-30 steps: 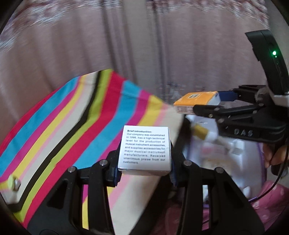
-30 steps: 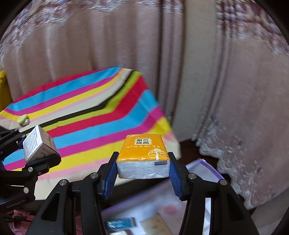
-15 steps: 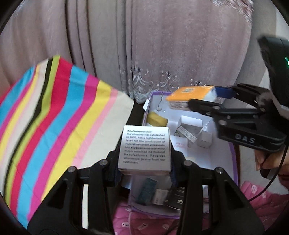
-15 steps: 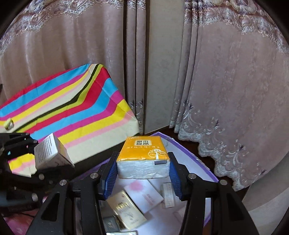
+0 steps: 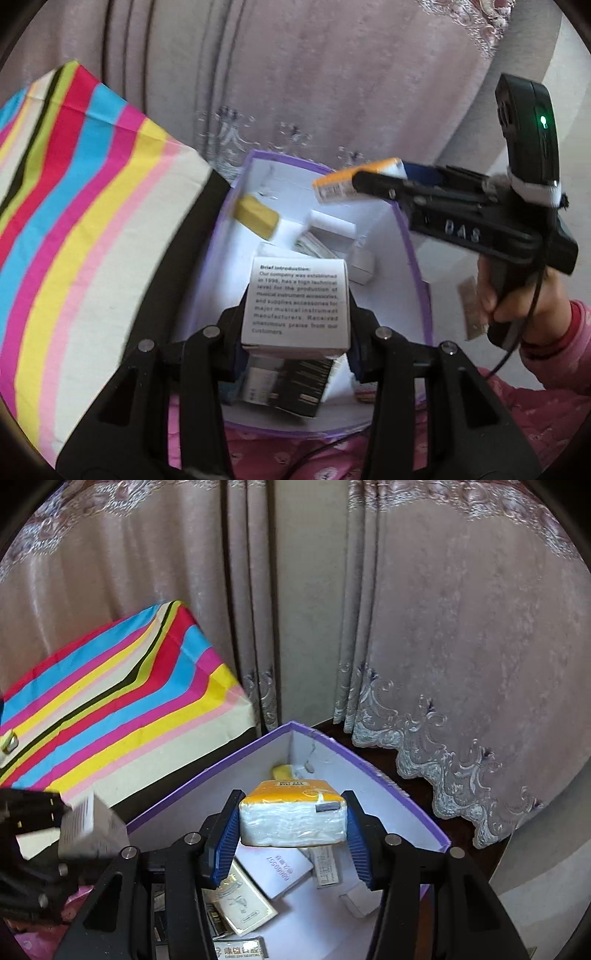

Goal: Organize objects
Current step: 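Open both tools to drop the tissue pack and printed box into the storage box, then return both tools to the table toward the green sponge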

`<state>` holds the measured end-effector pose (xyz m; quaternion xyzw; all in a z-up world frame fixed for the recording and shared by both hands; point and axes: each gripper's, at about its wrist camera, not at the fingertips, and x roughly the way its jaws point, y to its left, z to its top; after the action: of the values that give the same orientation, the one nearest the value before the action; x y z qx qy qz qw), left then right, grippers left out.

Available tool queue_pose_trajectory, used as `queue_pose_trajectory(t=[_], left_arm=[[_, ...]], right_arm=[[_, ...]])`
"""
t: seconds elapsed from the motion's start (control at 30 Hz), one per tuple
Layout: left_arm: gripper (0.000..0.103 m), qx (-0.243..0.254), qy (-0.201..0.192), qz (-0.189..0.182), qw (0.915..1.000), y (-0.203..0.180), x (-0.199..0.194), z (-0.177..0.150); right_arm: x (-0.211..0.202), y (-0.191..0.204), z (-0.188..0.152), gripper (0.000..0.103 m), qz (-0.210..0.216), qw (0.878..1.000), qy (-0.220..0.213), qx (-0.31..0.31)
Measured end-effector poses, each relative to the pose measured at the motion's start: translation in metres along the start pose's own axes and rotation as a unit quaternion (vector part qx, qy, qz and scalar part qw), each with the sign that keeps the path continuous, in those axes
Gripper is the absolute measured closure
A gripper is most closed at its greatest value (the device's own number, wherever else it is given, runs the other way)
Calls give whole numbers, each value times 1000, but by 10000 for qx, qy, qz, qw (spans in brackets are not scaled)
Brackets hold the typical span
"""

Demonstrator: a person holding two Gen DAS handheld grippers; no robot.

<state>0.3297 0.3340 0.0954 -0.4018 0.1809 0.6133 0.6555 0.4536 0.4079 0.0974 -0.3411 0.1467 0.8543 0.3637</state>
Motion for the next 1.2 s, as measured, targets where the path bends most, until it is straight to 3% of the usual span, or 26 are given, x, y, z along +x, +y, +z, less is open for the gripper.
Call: queue_pose_trajectory(t=[0.13, 0.2, 0.27, 0.3, 0.37, 0.5, 0.67, 0.73, 0.87, 0.97, 1.13, 1.2], left_arm=[[57, 195, 137, -89, 9997, -13, 8, 0], [52, 337, 209, -183, 9990, -21, 10, 1], [14, 509, 267, -102, 9983, -29, 12, 0], [9, 585, 215, -20, 9981, -32, 11, 0], [8, 632, 27, 83, 9980, -32, 3, 0], [7, 291, -364, 510, 9976, -6, -17, 0], [7, -488, -738, 1366, 9867, 57, -55, -19], [7, -755, -902, 1944, 9738, 83, -77, -35], [7, -1466, -1119, 2965, 9370, 142, -126, -80], [7, -2102, -1222, 3510, 9043, 183, -161, -123], [7, -3013, -1256, 4369, 8382, 239, -216, -181], [6, -3179, -1281, 4611, 8185, 256, -232, -200]], right_arm=[[-2, -9, -2, 50, -47, 9999, 47, 88], [0, -12, -2, 50, -38, 9998, 109, 136], [3, -16, -2, 44, -40, 9995, 192, 261], [4, -17, -1, 40, -102, 9991, 225, 334], [2, -19, 0, 27, -192, 9989, 147, 410], [0, -9, 10, 26, -17, 9992, 1, 393], [18, 46, 23, 25, 825, 9964, 185, 2], [27, 84, 29, 25, 1285, 9907, 323, -312], [38, 173, 35, 21, 1849, 9728, 417, -1335], [45, 246, 34, 19, 2226, 9499, 420, -2152], [59, 362, 31, 19, 2852, 9064, 432, -3085], [66, 410, 30, 19, 3043, 8881, 427, -3419]])
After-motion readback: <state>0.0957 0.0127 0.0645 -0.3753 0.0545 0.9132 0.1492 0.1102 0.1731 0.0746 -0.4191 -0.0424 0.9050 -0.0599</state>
